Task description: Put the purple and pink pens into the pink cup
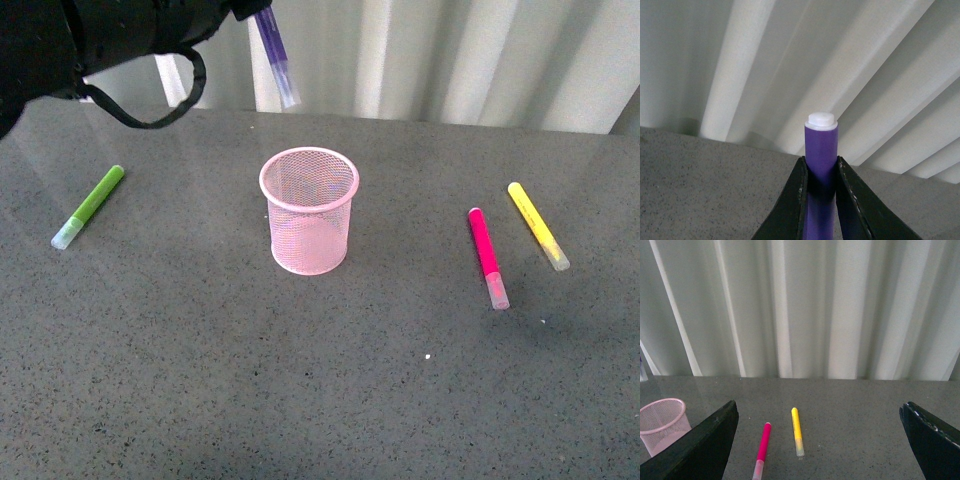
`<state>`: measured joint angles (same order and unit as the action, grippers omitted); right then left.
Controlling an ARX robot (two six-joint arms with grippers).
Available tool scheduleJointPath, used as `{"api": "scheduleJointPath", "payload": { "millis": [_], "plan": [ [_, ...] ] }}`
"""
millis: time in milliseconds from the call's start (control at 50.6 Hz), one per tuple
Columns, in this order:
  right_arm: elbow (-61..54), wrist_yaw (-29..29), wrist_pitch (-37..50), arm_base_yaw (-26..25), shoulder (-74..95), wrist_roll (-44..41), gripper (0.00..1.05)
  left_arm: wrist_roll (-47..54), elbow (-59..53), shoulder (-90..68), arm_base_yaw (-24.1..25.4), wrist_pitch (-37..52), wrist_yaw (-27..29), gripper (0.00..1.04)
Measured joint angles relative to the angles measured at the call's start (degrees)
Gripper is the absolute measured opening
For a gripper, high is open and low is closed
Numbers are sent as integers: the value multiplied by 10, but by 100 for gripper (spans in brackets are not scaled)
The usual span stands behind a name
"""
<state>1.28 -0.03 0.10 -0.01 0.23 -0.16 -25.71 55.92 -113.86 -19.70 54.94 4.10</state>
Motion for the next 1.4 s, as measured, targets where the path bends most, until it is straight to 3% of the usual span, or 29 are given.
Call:
{"api": "scheduleJointPath", "payload": {
  "millis": [395,1244,1402],
  "plan": [
    [0,0,0,0,0,0,98,-42,-42,-41,-2,52,3,12],
    [0,0,0,0,0,0,98,-65,-81,-46,-29,73,19,12],
    [0,0,0,0,0,0,98,-66,-81,-46,-30,72,18,36]
  ]
}}
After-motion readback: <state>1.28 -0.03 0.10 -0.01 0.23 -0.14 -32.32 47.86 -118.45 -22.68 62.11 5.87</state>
